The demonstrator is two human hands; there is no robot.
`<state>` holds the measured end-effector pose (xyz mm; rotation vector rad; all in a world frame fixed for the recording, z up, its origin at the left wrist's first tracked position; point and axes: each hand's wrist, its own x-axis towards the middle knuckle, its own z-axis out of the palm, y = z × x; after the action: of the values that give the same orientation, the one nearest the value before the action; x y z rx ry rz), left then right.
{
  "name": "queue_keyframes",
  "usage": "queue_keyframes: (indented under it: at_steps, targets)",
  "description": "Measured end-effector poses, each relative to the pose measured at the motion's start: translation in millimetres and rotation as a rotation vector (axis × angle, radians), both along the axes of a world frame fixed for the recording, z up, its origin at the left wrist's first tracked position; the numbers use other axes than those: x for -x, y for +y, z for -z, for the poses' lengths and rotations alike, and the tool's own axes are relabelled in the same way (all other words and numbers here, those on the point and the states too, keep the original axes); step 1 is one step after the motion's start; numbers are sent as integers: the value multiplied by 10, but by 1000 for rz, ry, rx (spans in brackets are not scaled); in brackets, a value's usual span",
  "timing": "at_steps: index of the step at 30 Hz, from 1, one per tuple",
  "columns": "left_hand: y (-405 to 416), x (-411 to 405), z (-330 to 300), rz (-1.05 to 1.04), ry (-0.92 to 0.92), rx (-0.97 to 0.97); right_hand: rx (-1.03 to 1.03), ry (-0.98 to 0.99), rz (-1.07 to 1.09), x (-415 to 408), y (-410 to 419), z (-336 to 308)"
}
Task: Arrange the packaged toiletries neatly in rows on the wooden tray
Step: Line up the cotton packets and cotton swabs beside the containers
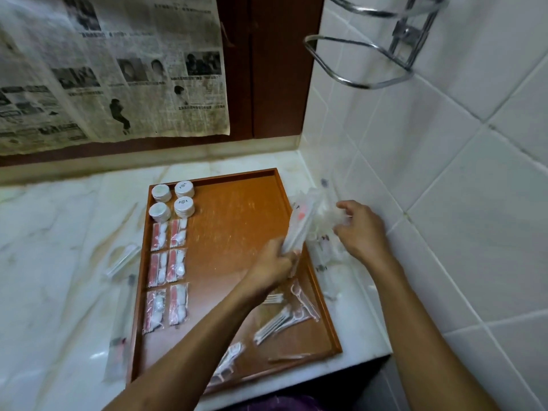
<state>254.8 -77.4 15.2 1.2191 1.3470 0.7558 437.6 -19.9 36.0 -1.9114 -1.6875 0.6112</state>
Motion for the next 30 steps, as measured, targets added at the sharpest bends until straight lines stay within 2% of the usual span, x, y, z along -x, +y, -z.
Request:
queue_keyframes:
  at_steps: [2,5,9,14,16,18,21,25,28,30]
  targets:
    - [171,-173,-40,129,-52,23,8,-21,-11,-8,-31,15]
    - [330,-244,8,304,158,56,-10,-52,5,-27,-138,67]
    - [308,-62,110,305,319,-48,-45,-40,-6,8,-360,171]
    - [-153,289,297,297,850,-291,-47,40,-116,152,-733,402]
    - [-405,361,394,352,1069,-279,-31,27,-131,191,-846,494]
    - [-593,399,486,416,1179,-197,1,-17,-184,246,-935,569]
    - [-707,433,588,420,1187,-234,48,-84,-313,360,-1038,642]
    - [-699,475,580,407,1153,-261,19,-338,-439,498,-1119,722]
    - [-681,583,521,362,1003,-199,55,-398,-464,537,-1137,750]
    - [-681,687,482,326,872,-158,65,-359,-472,538,-1122,762]
